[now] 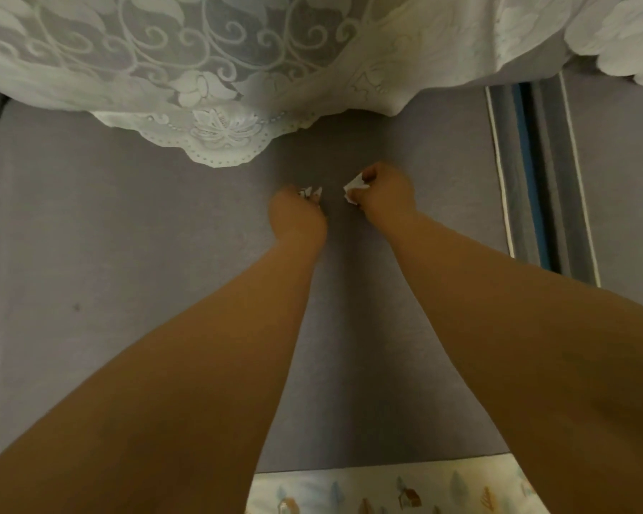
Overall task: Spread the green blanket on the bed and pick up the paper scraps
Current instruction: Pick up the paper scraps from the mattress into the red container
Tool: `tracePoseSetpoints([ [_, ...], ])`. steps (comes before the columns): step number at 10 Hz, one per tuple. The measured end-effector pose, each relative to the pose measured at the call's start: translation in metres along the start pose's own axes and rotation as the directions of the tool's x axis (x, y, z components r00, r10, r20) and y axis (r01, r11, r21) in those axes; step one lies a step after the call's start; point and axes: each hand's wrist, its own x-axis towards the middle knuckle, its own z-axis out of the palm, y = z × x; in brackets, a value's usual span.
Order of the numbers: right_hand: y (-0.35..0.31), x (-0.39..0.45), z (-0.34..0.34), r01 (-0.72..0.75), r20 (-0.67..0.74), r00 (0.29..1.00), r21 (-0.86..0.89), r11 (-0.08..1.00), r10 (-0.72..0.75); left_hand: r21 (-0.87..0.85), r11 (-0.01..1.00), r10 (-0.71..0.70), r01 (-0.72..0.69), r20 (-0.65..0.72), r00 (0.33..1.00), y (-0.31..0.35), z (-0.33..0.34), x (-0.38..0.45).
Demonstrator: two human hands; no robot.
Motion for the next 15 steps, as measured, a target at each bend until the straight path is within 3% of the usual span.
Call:
tracePoseSetpoints([
  [1, -0.007, -0.002, 0.0, 0.04, 0.038, 0.999, -0.132, 0.99, -0.035, -0.091, 0.995, -0.025, 0.027, 0.02, 0.999, -0.007, -0.003, -0.001],
  [2, -0.013, -0.014, -0.004, 0.058, 0.101, 0.994, -0.147, 0.987, -0.044, -0.195, 0.979, -0.05, 0.056, 0.04, 0.998, -0.015, -0.005, -0.007],
  [5, -0.034, -0.101, 0.015, 0.139, 0.277, 0.953, -0.025, 0.99, -0.127, -0.237, 0.963, -0.142, 0.129, -0.039, 0.989, -0.041, -0.033, -0.053],
  [8, -0.064, -0.213, 0.061, 0.376, 0.536, 0.801, -0.105, 0.921, -0.266, -0.456, 0.849, -0.367, 0.266, -0.149, 0.918, -0.129, -0.115, -0.139],
  [10, -0.068, -0.33, 0.147, 0.585, 0.729, 0.621, -0.187, 0.789, -0.287, -0.544, 0.767, -0.551, 0.339, -0.289, 0.783, -0.241, -0.171, -0.225],
  [11, -0.051, -0.408, 0.198, 0.659, 0.828, 0.508, -0.197, 0.725, -0.237, -0.587, 0.675, -0.697, 0.446, -0.311, 0.646, -0.317, -0.191, -0.281],
  [12, -0.025, -0.469, 0.233, 0.763, 0.877, 0.413, -0.185, 0.62, -0.247, -0.635, 0.613, -0.759, 0.47, -0.307, 0.574, -0.38, -0.198, -0.33],
  [13, 0.005, -0.527, 0.272, 0.822, 0.915, 0.316, -0.134, 0.553, -0.249, -0.705, 0.506, -0.822, 0.497, -0.22, 0.525, -0.441, -0.2, -0.37],
  [14, 0.025, -0.551, 0.297, 0.828, 0.935, 0.295, -0.147, 0.541, -0.197, -0.784, 0.405, -0.873, 0.471, -0.179, 0.454, -0.478, -0.196, -0.39],
  [15, 0.049, -0.57, 0.322, 0.829, 0.96, 0.256, -0.158, 0.537, -0.113, -0.725, 0.408, -0.877, 0.556, -0.141, 0.46, -0.509, -0.19, -0.408],
])
